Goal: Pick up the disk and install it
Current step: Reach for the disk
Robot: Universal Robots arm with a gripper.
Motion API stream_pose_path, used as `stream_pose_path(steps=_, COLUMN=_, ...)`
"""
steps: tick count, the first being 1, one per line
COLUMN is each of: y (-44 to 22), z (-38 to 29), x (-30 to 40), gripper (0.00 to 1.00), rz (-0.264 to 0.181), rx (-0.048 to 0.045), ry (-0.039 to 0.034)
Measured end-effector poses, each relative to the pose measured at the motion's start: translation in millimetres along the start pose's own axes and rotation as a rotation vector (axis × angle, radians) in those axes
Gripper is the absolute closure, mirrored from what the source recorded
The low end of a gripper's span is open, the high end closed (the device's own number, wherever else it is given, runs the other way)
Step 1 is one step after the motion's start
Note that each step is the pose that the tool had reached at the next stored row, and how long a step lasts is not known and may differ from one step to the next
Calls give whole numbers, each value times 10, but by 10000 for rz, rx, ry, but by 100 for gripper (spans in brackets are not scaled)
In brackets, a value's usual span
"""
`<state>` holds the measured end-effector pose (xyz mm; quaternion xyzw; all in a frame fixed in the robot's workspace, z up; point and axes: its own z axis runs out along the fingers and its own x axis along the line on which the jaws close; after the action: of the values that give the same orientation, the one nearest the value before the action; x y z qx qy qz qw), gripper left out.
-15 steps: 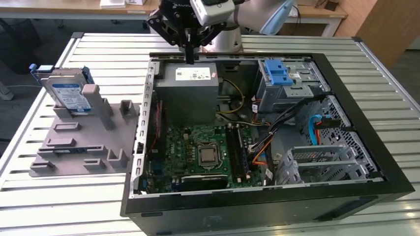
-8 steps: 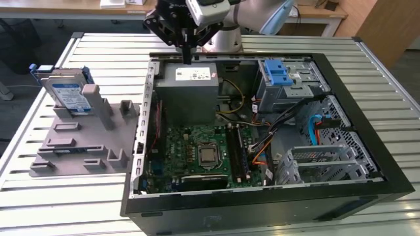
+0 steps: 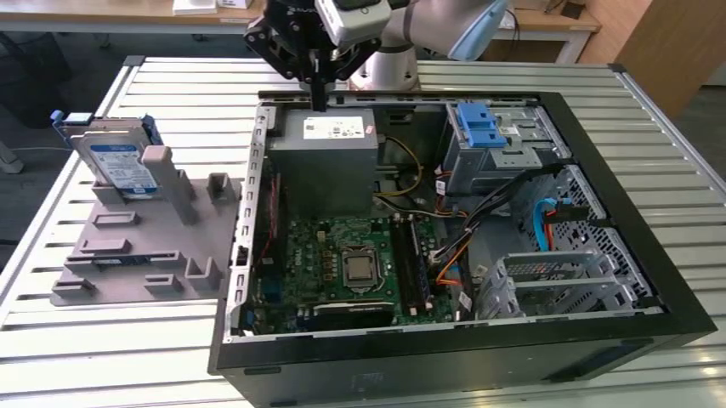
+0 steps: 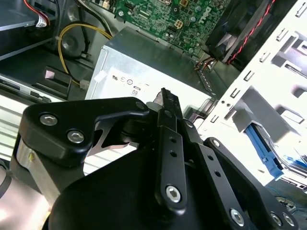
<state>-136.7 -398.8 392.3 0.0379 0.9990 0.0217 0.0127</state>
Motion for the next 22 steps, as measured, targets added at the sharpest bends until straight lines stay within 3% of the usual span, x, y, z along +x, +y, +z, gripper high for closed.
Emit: stream_pose_path(steps=22, y=-8, z=13, x=96, gripper=89, rz=3, rx=5, ry=71)
